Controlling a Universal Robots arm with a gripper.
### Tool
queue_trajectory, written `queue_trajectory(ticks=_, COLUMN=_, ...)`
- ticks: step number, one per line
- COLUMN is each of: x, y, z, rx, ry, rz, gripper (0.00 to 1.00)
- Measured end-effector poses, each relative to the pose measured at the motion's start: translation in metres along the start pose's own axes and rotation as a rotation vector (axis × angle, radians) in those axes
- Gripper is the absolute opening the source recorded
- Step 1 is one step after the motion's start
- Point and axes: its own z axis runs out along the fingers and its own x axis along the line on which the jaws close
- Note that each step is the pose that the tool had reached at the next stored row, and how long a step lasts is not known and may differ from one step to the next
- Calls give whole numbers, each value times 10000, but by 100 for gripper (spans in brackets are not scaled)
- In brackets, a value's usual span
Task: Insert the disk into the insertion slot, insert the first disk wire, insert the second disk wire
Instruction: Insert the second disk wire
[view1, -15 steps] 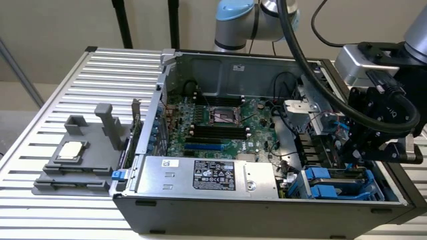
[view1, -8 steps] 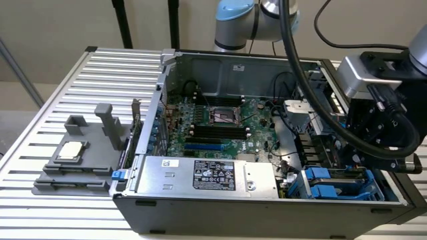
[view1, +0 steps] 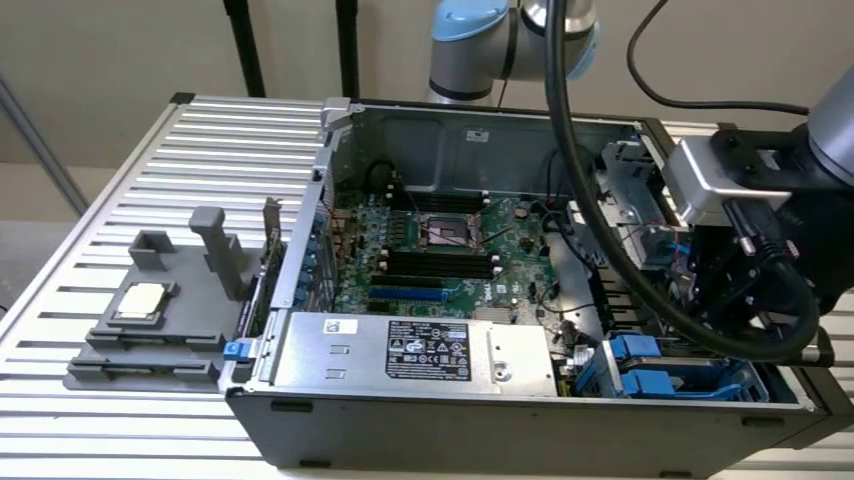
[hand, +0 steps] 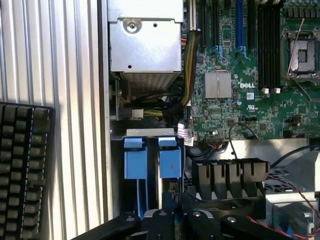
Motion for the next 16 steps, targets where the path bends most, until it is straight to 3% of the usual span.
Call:
queue_trajectory(ticks=5, x=6, y=5, z=54, rx=178, ry=-112, rz=-14, gripper=17)
queue_trajectory(ticks=8, x=10, y=8, z=94, rx=251, ry=-158, rz=-19, gripper=17)
queue_trajectory(ticks=16, x=17, y=13, z=153, rx=287, ry=-201, rz=-21, gripper=17)
